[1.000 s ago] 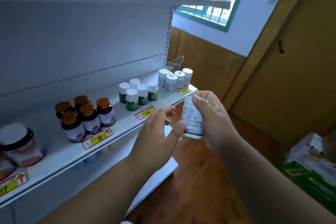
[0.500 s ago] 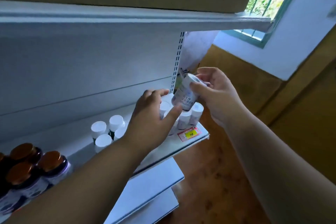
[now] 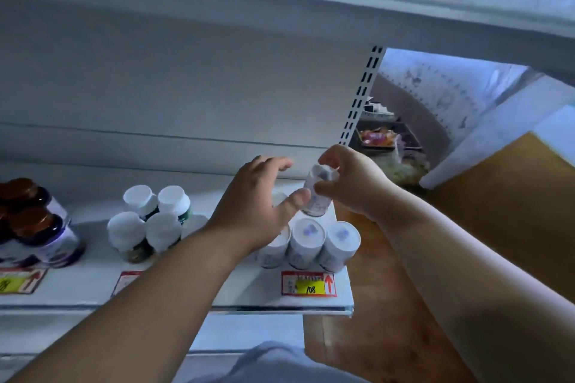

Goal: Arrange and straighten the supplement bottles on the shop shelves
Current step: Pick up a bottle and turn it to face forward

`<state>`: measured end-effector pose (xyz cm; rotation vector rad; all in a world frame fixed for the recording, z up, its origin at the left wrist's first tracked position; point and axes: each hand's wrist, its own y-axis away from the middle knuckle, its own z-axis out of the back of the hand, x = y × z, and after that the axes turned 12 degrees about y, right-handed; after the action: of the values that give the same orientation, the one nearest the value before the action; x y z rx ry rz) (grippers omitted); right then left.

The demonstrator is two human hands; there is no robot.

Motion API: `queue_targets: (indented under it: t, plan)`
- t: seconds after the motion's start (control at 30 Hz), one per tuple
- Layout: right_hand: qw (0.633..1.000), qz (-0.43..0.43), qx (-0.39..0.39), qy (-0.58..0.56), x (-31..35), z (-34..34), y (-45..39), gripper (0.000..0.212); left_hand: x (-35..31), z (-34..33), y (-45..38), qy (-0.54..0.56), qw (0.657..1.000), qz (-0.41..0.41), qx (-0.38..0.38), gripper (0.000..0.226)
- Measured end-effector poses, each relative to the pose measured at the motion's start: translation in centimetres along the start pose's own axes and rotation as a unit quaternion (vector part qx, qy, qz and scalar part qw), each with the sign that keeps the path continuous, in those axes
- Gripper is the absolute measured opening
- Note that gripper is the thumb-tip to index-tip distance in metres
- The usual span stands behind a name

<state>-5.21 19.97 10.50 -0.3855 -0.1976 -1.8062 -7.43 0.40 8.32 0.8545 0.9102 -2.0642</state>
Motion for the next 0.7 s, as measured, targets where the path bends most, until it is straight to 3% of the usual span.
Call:
queue_targets:
  t: [0.1,0.3,0.5,0.7]
  plan:
    - [0.998,0.022,0.050,0.020,-0.4,-1.6,-1.1,0.046,0.3,-0.7,0.5,0.027,0.998,0.028,-0.047,0.048]
    - [0.990,0.043,0.124,0.058,-1.0,-3.9,-1.7,0.048,0.6,-1.5,1.1,0.035,0.995,0.077,-0.057,0.048]
    - [0.987,0.043,0.143,0.062,-0.7,-4.1,-1.9,0.045,0.8,-1.5,1.3,0.019,0.994,0.093,-0.052,0.037]
    - [0.986,0.051,0.144,0.066,-0.1,-3.8,-1.5,0.041,0.8,-1.4,1.3,0.015,0.994,0.099,-0.039,0.042]
